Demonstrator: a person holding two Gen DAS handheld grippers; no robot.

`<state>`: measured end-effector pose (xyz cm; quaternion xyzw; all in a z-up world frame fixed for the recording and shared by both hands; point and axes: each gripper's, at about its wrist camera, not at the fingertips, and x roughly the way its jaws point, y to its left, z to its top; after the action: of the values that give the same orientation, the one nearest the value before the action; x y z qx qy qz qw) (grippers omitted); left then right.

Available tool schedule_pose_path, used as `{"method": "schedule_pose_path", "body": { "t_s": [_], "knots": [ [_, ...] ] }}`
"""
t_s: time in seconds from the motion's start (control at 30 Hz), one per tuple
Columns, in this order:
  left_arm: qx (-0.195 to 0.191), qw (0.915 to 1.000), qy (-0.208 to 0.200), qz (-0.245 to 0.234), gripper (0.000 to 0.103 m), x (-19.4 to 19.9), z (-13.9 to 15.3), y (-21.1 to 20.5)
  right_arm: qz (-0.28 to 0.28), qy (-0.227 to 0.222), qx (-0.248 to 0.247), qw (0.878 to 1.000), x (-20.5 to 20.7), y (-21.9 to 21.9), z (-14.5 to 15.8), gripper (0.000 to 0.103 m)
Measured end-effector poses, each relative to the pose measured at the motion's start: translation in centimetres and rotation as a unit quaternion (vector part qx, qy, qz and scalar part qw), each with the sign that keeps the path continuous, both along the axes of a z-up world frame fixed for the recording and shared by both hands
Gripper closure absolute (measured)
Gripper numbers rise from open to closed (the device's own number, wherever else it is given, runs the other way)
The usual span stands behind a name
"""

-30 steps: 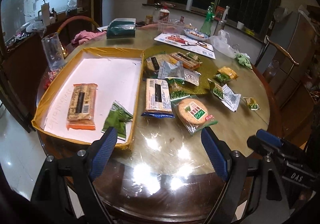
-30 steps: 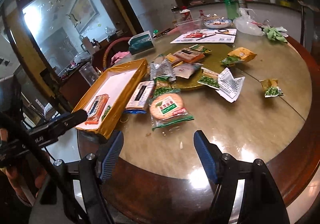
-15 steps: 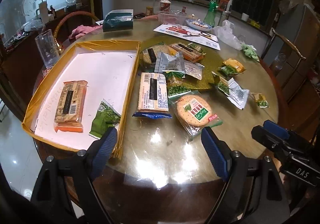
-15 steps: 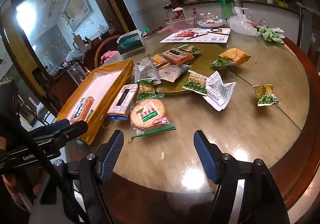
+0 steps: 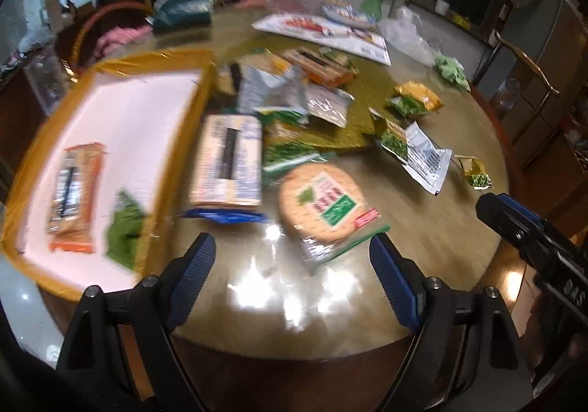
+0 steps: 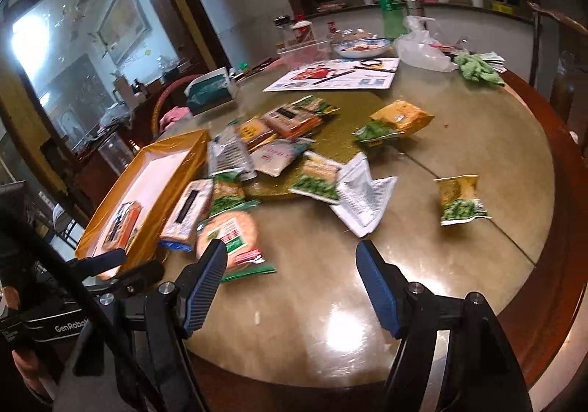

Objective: Organize snacks
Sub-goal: 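Move the left gripper toward the round cracker pack while the right grasps a white sachet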

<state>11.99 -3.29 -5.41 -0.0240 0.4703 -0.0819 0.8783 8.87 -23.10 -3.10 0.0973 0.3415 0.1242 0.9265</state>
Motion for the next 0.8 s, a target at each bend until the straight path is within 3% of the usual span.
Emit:
{"method": "schedule_pose_path", "body": {
  "t_s": [0.17, 0.33, 0.43, 0.57, 0.73, 0.8],
  "knots": [
    [-0.013, 0.9978, 0.065, 0.004, 0.017, 3.6, -2.1, -2.1, -0.021, 0.006, -0.005, 1.0, 0.0, -1.7, -0.6, 0.03],
    [0.041, 0.9948, 0.089, 0.03, 0.017, 6.0, -3.9, -4.2, -0.024, 0.007, -0.011, 1.0, 0.2, -3.1, -1.0, 0.03],
    [0.064, 0.9952, 0.071, 0.023, 0.016, 5.9, -4.3, -4.5, -0.02, 0.012, -0.007, 1.0, 1.4, -3.7, -1.2, 0.03],
    [0.058, 0.9973, 0.045, -0.009, 0.027, 3.8, -3.9, -3.8, -0.017, 0.035, -0.003, 0.999, 4.9, -3.9, -1.7, 0.033],
    [0.062, 0.9949, 0.032, -0.073, 0.027, 0.1, -3.7, -3.1, -0.037, 0.067, -0.019, 0.997, 9.5, -3.5, -3.1, 0.038],
    [0.057, 0.9936, 0.035, -0.09, 0.026, -1.0, -3.7, -2.6, -0.043, 0.081, -0.016, 0.996, 10.7, -3.6, -3.9, 0.044]
  ]
}}
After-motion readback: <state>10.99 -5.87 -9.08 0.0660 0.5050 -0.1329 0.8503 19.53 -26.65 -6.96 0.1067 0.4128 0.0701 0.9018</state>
